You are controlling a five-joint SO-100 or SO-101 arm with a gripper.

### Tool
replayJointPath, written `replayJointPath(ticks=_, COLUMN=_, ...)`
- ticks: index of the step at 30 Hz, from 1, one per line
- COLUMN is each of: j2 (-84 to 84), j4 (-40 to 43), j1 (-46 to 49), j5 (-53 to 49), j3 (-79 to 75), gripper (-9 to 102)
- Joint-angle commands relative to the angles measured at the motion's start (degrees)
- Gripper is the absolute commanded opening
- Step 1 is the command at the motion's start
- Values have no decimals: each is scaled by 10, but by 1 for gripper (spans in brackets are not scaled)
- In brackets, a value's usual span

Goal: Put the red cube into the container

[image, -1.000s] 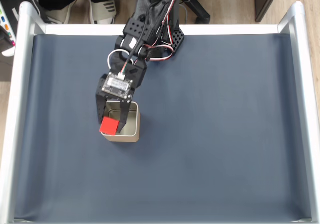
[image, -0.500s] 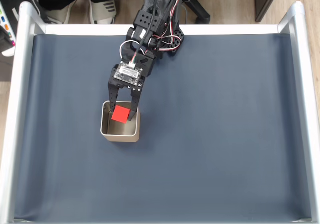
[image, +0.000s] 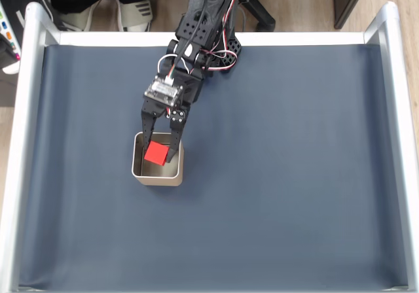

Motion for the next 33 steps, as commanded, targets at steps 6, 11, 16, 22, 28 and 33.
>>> replayJointPath(ticks=6, j2=-25, j4=-48, j1=14, j5=-2, j3=11, gripper=0)
replayJointPath(ticks=11, j2=-31, j4=-62, j1=18, j5=-6, j3=20, gripper=1)
replayJointPath(ticks=16, j2=-34, j4=-63, j1=18, j5=-1, j3=20, gripper=4)
replayJointPath(ticks=22, j2=-37, j4=-69, j1=18, j5=5, j3=21, gripper=11)
replayJointPath(ticks=28, j2=-39, j4=-69, j1=18, j5=3, j3=26, gripper=13)
replayJointPath(ticks=33, j2=-37, j4=-69, j1=18, j5=4, j3=33, gripper=14)
